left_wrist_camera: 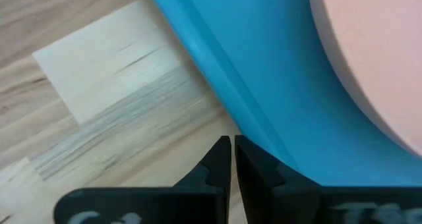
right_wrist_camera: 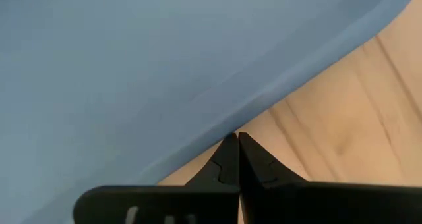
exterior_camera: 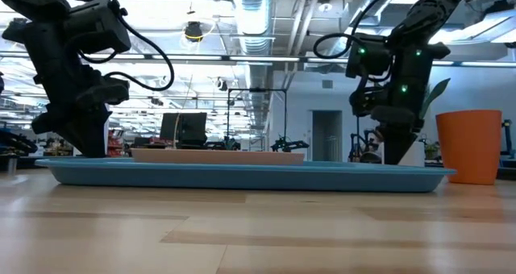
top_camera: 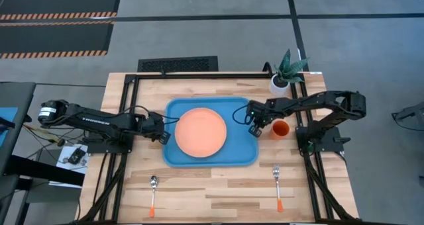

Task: Pick and place plate/cup/fork/spoon on tray
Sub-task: Adjust the blue tray on the table

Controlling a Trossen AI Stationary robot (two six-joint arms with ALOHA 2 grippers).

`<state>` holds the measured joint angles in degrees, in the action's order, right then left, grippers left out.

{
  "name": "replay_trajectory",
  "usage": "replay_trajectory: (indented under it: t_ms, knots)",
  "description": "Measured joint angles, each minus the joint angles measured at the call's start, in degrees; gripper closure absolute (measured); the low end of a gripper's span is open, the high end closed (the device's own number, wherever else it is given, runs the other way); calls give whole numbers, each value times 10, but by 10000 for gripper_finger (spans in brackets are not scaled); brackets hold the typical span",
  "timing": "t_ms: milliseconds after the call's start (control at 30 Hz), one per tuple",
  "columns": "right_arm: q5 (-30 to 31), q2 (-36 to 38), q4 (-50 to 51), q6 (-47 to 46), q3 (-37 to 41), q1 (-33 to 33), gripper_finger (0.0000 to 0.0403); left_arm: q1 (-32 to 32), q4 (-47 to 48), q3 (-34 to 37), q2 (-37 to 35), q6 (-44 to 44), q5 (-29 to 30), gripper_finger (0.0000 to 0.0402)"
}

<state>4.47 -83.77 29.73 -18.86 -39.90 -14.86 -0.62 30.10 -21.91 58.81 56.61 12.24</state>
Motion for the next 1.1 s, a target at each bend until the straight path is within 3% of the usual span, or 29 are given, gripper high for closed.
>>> replay_trajectory:
  t_ms: [733, 1100]
  knots:
    - [-3, 1, -4, -23, -1, 32, 394, 0, 34, 0, -43, -9, 1, 392]
    - [-3, 56, 20, -8, -1, 31, 394, -12, 39, 0, -96, -68, 6, 392]
